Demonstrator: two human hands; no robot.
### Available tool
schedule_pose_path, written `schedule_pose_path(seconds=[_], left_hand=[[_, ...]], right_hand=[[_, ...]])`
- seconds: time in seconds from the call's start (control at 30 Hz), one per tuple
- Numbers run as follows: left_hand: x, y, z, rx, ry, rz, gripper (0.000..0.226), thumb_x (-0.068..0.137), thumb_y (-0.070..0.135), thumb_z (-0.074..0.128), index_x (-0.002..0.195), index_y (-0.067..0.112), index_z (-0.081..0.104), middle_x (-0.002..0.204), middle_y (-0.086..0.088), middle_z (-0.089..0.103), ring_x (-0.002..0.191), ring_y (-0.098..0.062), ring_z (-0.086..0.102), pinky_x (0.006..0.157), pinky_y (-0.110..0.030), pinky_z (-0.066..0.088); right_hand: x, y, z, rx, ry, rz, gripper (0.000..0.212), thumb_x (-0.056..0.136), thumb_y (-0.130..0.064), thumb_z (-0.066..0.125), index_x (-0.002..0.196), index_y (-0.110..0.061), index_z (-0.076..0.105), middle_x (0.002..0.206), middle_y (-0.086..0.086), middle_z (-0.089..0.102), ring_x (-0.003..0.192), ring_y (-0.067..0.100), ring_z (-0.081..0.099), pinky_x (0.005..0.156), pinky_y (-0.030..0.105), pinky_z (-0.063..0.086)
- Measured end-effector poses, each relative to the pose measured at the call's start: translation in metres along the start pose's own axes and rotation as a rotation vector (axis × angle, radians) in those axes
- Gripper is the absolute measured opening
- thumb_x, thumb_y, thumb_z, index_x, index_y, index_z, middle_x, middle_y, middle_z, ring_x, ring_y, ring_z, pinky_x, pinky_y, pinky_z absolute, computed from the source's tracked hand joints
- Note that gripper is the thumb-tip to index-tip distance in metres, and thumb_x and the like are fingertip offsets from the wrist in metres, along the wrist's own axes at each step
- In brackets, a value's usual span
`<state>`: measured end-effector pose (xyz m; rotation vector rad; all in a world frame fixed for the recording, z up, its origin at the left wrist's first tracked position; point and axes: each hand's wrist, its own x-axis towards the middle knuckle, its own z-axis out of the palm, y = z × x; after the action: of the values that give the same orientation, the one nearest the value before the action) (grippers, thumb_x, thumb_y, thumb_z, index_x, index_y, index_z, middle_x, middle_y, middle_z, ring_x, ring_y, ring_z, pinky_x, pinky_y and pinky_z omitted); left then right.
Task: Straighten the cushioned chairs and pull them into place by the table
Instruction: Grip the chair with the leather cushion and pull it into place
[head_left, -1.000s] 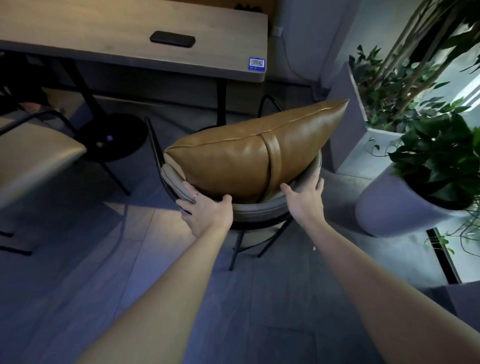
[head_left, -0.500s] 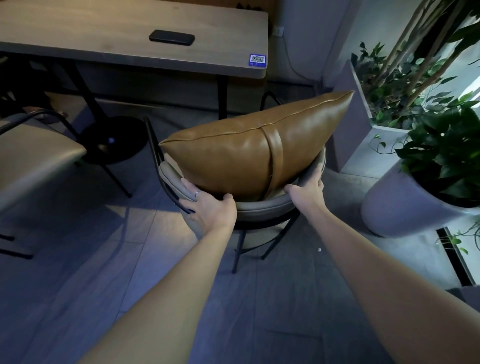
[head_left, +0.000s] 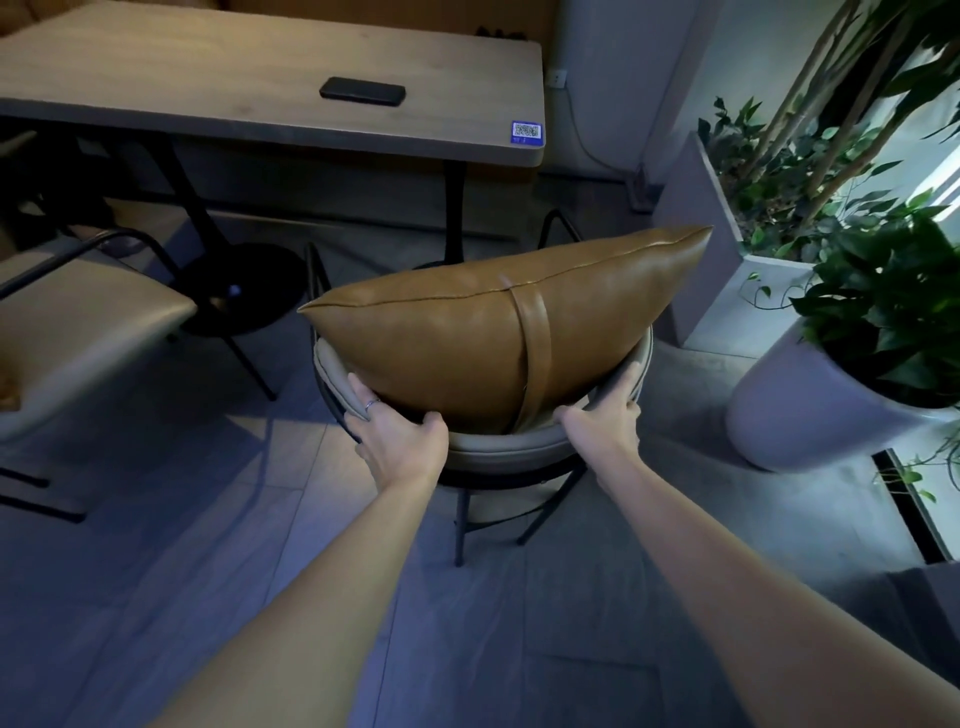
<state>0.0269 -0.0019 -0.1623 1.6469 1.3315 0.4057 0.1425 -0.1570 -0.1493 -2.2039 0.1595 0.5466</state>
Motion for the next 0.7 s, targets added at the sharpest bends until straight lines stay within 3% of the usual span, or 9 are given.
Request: schedule_pose_path(seconds=[0.17, 0.27, 0.33, 0.43, 0.57, 0.7], left_hand=[[0.009, -0.013, -0.036, 0.010, 0.000, 0.007, 0.079, 0.082, 0.013, 0.065, 0.153, 0.011, 0.031, 0.137, -0.017, 0.041, 0.125, -0.038, 0.047, 0.105, -0.041, 0.039], [0.014, -0.019, -0.058, 0.005, 0.005, 0.045, 0.078, 0.078, 0.007, 0.066, 0.151, 0.012, 0.036, 0.137, -0.019, 0.047, 0.125, -0.038, 0.050, 0.102, -0.041, 0.042], [0.018, -0.023, -0.070, 0.010, 0.001, 0.049, 0.073, 0.076, 0.006, 0.065, 0.145, 0.009, 0.043, 0.132, -0.017, 0.050, 0.120, -0.038, 0.053, 0.099, -0.043, 0.046], [0.025, -0.028, -0.084, 0.016, -0.014, 0.049, 0.068, 0.075, 0.006, 0.066, 0.140, 0.010, 0.047, 0.127, -0.015, 0.051, 0.118, -0.038, 0.054, 0.102, -0.047, 0.047], [0.040, -0.031, -0.096, 0.008, -0.025, 0.073, 0.067, 0.069, 0.008, 0.066, 0.134, 0.013, 0.050, 0.123, -0.017, 0.057, 0.116, -0.038, 0.057, 0.102, -0.052, 0.048], [0.060, -0.035, -0.107, 0.029, -0.030, 0.048, 0.068, 0.065, 0.012, 0.065, 0.131, 0.012, 0.050, 0.119, -0.018, 0.059, 0.114, -0.040, 0.058, 0.097, -0.055, 0.051]], right_hand=[[-0.032, 0.007, 0.019, 0.033, 0.011, 0.043, 0.114, 0.089, -0.026, 0.069, 0.162, -0.041, -0.017, 0.174, 0.009, 0.011, 0.146, 0.047, 0.035, 0.115, 0.056, 0.030], [-0.040, 0.010, 0.030, 0.145, 0.068, 0.081, 0.114, 0.088, -0.028, 0.072, 0.162, -0.044, -0.013, 0.175, 0.005, 0.012, 0.149, 0.048, 0.032, 0.116, 0.058, 0.035], [-0.045, 0.009, 0.035, 0.199, 0.081, 0.131, 0.117, 0.085, -0.028, 0.072, 0.162, -0.044, -0.014, 0.175, 0.001, 0.012, 0.148, 0.049, 0.033, 0.107, 0.064, 0.045], [-0.055, 0.006, 0.044, 0.158, 0.083, 0.163, 0.116, 0.087, -0.024, 0.069, 0.162, -0.041, -0.017, 0.173, 0.000, 0.013, 0.142, 0.049, 0.038, 0.082, 0.060, 0.061], [-0.060, 0.001, 0.059, 0.153, 0.059, 0.157, 0.116, 0.089, -0.024, 0.070, 0.162, -0.038, -0.020, 0.174, 0.000, 0.009, 0.142, 0.048, 0.038, 0.074, 0.055, 0.064], [-0.064, -0.004, 0.074, 0.165, 0.056, 0.161, 0.117, 0.090, -0.027, 0.071, 0.161, -0.038, -0.022, 0.175, 0.003, 0.004, 0.144, 0.049, 0.036, 0.078, 0.056, 0.063]])
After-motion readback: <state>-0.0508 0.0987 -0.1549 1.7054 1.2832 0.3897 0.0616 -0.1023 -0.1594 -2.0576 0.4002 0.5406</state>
